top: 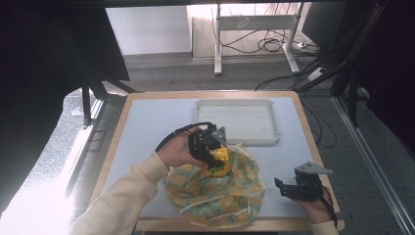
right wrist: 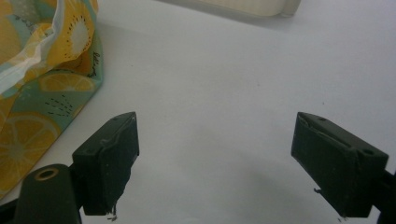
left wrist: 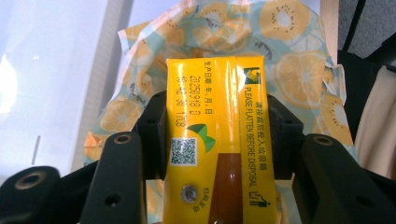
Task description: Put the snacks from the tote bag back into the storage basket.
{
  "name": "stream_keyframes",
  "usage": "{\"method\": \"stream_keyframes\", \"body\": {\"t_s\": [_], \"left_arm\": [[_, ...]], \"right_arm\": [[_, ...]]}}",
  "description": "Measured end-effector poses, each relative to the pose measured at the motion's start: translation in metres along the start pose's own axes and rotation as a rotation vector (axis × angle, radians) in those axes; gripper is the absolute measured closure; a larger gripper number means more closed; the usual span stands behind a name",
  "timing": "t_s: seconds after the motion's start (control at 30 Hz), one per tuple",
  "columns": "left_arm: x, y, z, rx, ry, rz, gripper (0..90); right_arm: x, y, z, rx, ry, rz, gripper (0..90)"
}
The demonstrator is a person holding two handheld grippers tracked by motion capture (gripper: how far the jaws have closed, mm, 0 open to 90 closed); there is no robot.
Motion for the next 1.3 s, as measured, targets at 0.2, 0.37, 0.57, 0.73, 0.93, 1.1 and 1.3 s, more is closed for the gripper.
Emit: {"method": "stream_keyframes", "body": {"t_s": [0.2,0.37,0.57,0.73,0.93,1.1,1.3], "left_arm": [[0.003,0.004,0.003,-0.003,0.002,-0.002,52.2],[0.008,0.009,0.006,-0.002,0.011,-0.016,52.1],[0.011,0.011,0.009,0.001,0.008,-0.023,52.1],[0.013,0.011,0.013,0.003,0.009,-0.027,52.2],[0.015,0.011,0.020,0.011,0.012,-0.031,52.2],[0.016,0.013,0.025,0.005,0.017,-0.034,52.2],[0.018,0.015,0.029,0.003,0.010,-0.046,52.1]], "right_arm": [[0.000,0.000,0.000,-0.002,0.000,-0.003,15.4],[0.000,0.000,0.000,-0.001,-0.001,0.000,15.4],[0.001,0.000,-0.001,-0.005,0.000,-0.001,15.4],[0.001,0.000,-0.001,-0.004,-0.001,-0.002,15.4],[0.001,0.000,-0.001,-0.003,-0.002,-0.001,15.4],[0.001,0.000,-0.001,-0.004,-0.002,-0.002,15.4],[0.001,0.000,-0.001,-0.004,-0.002,-0.004,15.4]]}}
Point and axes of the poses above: each handheld gripper's, and its own axes: x roughly backward along the jaws, y roughly out of its top, z roughly to its left, the point moved 8 cm from there along -x, roughly forward along the jaws, and after that the axes turned 10 degrees about -z, right-handed, at the moved point
